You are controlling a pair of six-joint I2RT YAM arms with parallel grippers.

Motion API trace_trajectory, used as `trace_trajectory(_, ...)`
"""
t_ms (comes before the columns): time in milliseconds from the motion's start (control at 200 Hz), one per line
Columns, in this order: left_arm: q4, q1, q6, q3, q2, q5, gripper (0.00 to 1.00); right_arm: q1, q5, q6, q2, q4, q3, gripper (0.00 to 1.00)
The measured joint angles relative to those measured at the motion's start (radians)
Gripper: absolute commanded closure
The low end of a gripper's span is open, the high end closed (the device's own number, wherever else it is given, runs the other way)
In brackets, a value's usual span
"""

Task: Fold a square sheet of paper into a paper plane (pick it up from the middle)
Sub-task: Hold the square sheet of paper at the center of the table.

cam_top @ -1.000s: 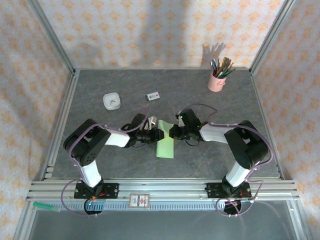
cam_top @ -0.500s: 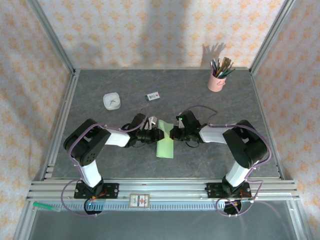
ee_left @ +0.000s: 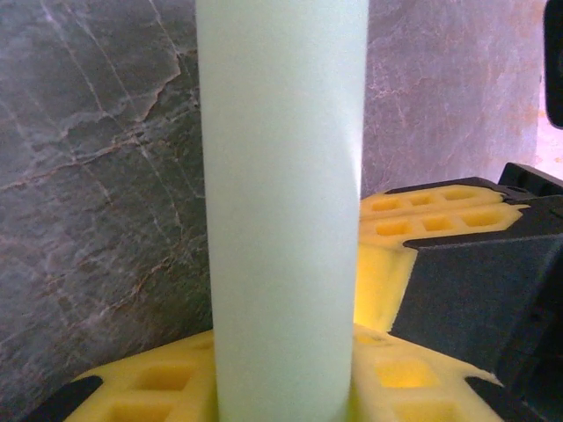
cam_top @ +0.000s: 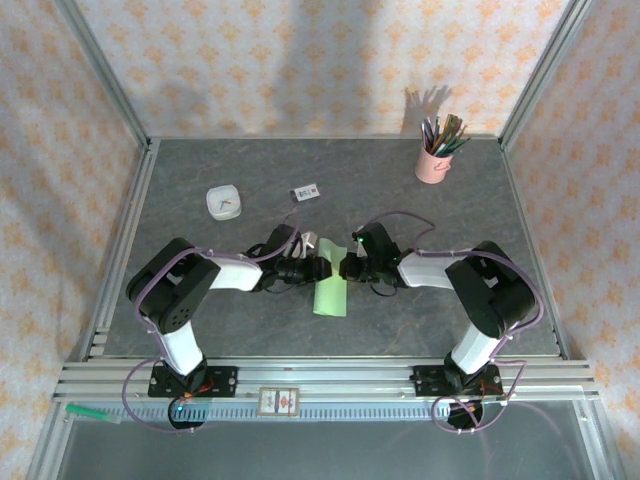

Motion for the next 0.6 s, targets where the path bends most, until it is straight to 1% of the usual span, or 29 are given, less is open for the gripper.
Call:
trace_trajectory(325,-0.128,-0.013,0.042,0.067,-0.011,-0.026,0.42,0.000,0.003,0.011,-0.001,0.014,-0.006,0.95)
trace_trajectory(526,-0.210,-0.004,0.079,0.089,-0.040,-0.122,0.32,0.000,0.003,0.014,0.000,0.023,-0.011,0.95)
trace_trajectory(601,-0.247,0.005,0.097,0.092,-0.056,-0.169,0.31,0.000,0.003,0.015,0.000,0.026,-0.012,0.96)
